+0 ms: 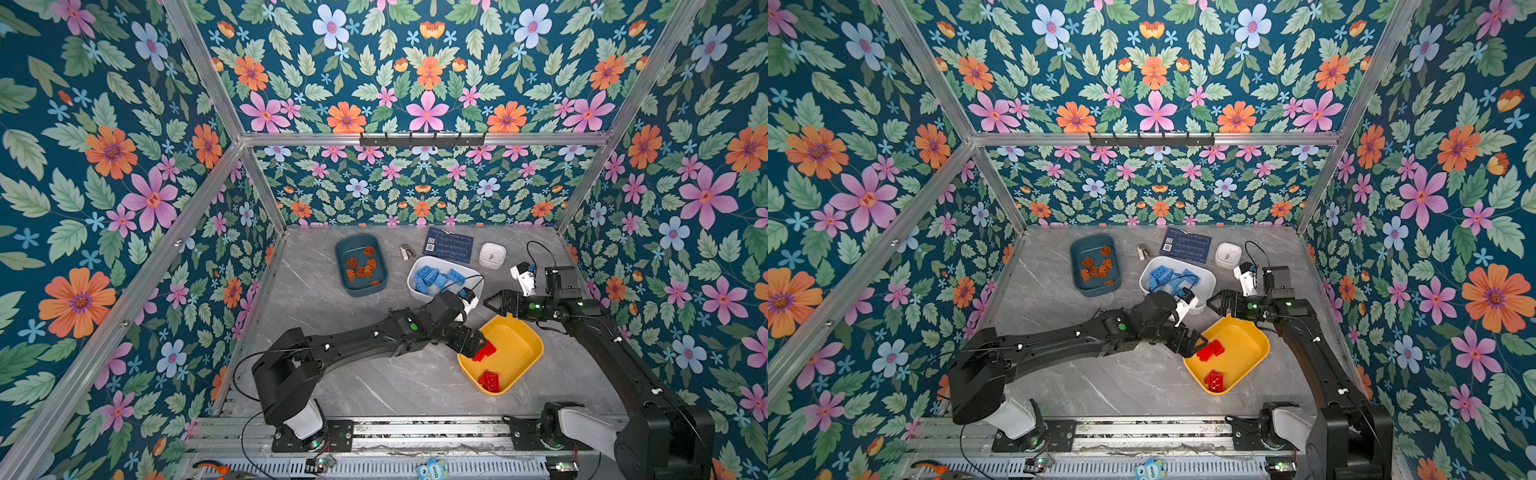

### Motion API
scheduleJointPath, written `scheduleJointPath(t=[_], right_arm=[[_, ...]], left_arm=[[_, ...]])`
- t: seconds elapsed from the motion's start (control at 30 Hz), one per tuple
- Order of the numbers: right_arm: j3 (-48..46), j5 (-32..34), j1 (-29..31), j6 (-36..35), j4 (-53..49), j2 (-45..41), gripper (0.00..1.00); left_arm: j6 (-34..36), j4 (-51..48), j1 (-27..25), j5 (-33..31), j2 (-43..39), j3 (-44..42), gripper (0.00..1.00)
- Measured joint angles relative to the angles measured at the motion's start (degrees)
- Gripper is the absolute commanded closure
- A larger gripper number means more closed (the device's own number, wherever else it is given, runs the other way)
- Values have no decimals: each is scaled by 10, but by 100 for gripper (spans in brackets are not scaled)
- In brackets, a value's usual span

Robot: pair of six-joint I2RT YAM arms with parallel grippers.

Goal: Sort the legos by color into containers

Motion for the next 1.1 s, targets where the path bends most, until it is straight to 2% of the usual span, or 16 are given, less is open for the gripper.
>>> scheduleJointPath(t=[0.2, 0.37, 0.57, 0.7, 0.8, 1.0, 1.1], right_arm=[[-59, 77, -19, 26, 50, -47, 1], [-102, 158, -26, 47, 109, -62, 1], [-140, 180, -89, 78, 194, -25, 1], [-145, 186, -106, 77, 246, 5, 1], [-157, 214, -108, 74, 290, 20, 1], [-219, 280, -108, 42, 391, 29, 1], [-239, 301, -108, 13, 438, 34, 1]], left_arm=[[45, -26, 115, -24, -77, -49, 0], [74, -29, 201, -95, -156, -124, 0], [89, -8, 328, -207, -221, -219, 0], [97, 27, 408, -264, -231, -275, 0], [97, 70, 451, -309, -233, -318, 0], [123, 210, 510, -356, -197, -380, 0], [137, 269, 526, -359, -166, -388, 0]])
